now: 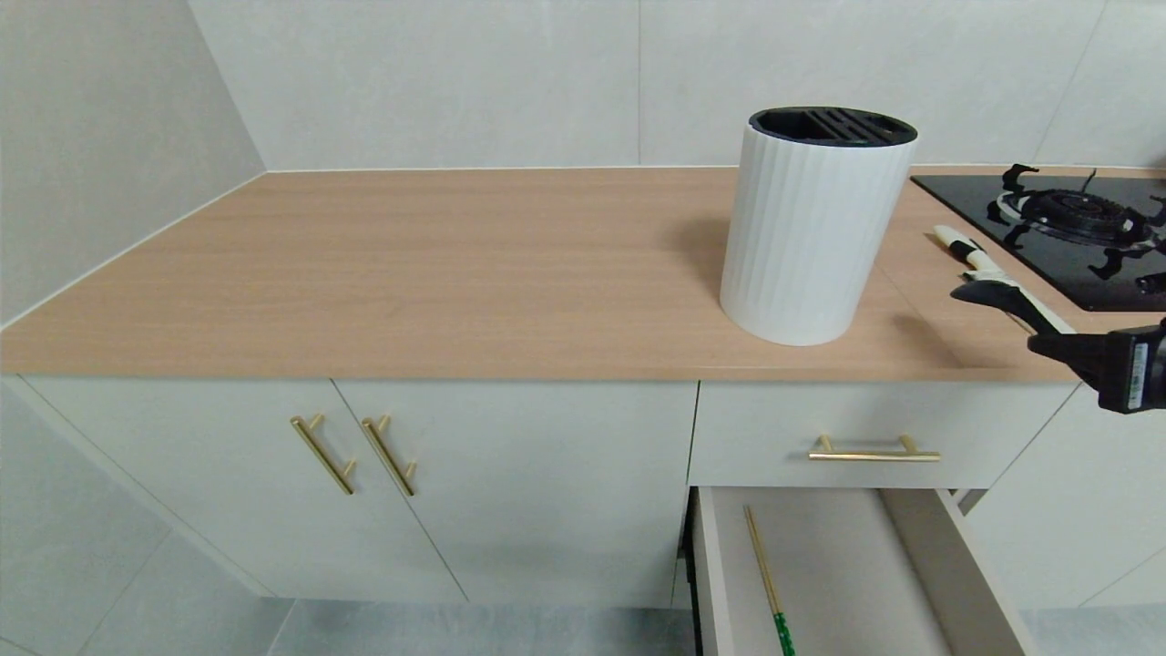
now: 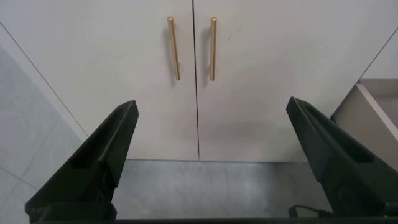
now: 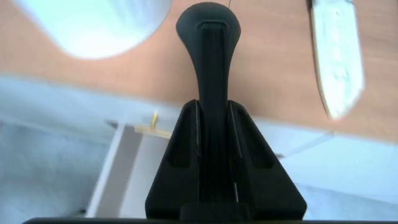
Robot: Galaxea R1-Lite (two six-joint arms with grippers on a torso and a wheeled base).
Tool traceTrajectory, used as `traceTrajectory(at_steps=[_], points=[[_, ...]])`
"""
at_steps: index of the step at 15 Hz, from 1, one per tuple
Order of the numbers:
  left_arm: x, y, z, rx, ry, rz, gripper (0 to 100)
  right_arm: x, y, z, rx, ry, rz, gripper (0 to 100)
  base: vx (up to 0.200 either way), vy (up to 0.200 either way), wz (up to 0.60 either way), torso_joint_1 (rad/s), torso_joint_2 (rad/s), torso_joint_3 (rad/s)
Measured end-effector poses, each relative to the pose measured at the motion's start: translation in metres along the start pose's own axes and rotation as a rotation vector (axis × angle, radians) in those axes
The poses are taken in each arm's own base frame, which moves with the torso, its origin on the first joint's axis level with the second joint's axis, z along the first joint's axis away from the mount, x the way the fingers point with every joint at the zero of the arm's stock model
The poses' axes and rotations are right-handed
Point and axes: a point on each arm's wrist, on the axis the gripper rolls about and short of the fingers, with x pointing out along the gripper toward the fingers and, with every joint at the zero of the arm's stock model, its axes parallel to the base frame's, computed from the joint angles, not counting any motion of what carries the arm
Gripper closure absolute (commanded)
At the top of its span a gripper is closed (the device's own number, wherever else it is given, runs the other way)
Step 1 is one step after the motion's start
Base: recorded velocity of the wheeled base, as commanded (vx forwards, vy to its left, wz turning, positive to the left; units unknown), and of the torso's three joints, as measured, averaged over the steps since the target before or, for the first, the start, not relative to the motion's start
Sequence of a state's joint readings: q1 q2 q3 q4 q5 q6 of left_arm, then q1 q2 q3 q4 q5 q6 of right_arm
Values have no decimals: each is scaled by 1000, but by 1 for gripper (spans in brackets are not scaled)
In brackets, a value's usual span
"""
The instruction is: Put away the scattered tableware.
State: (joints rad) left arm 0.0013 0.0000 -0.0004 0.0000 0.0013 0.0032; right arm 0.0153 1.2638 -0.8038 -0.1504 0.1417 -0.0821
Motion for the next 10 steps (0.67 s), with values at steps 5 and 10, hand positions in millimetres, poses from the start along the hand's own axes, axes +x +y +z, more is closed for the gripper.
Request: traceTrajectory(at_steps=[5,10], points=[[0,0,0,0,0,0,0,-22,4,-15,-67,-5,-4,100,0,0,0,-58,132,83],[0,0,0,0,0,0,0,-22,7,-26,-173,22,16,100,0,0,0,-167,440,266]])
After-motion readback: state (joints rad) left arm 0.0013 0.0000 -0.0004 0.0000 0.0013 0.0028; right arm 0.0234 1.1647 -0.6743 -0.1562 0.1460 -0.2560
